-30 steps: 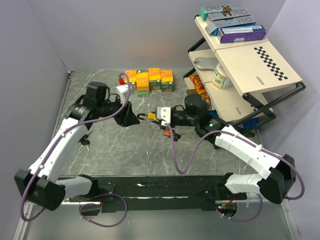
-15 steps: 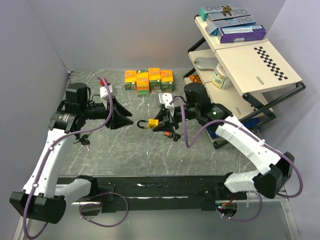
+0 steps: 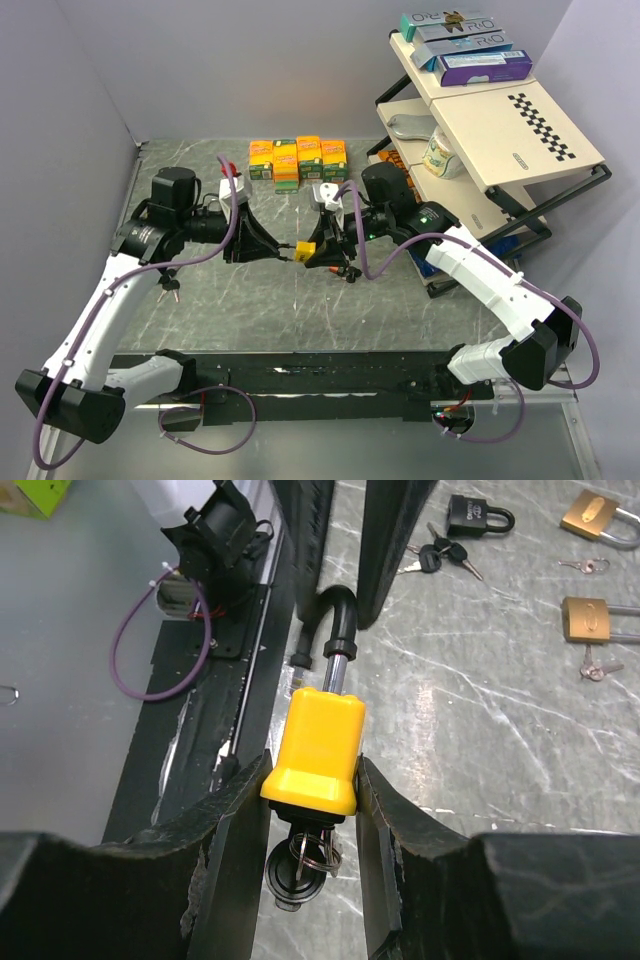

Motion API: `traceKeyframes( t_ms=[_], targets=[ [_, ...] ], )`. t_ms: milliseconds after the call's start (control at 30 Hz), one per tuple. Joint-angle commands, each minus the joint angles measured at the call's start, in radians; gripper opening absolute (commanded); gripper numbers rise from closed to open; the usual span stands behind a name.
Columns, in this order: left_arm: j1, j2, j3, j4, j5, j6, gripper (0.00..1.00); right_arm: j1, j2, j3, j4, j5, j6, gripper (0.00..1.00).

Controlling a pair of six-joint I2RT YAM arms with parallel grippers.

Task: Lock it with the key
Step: Lock the lock.

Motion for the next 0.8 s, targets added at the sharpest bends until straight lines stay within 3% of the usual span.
traceKeyframes(
  t_ms=[0, 100, 233, 333, 533, 767],
  targets=[
    [-0.009, 0.019, 0.017, -0.055, 0.015, 0.072, 0.28, -0.009, -0.015, 0.049, 0.067, -0.072, 0.031, 0.0],
    [-0.013, 0.017, 0.012, -0.052, 0.013, 0.088, 0.25, -0.012, -0.006, 0.06, 0.064, -0.086, 0.042, 0.0],
    [-0.018, 0.008, 0.003, -0.026, 0.018, 0.083, 0.08, -0.011, 0.021, 0.084, 0.044, -0.1, 0.047, 0.0],
    [-0.018, 0.002, -0.003, 0.002, 0.027, 0.06, 0.01, -0.012, 0.029, 0.091, 0.056, -0.097, 0.058, 0.0],
    [-0.024, 0.008, -0.02, 0.008, 0.044, 0.043, 0.01, -0.012, 0.061, 0.106, 0.095, -0.074, 0.081, 0.0],
    [-0.05, 0.012, -0.054, 0.166, 0.022, -0.03, 0.01, 0.026, 0.098, 0.141, 0.09, -0.132, 0.094, 0.0]
  ],
)
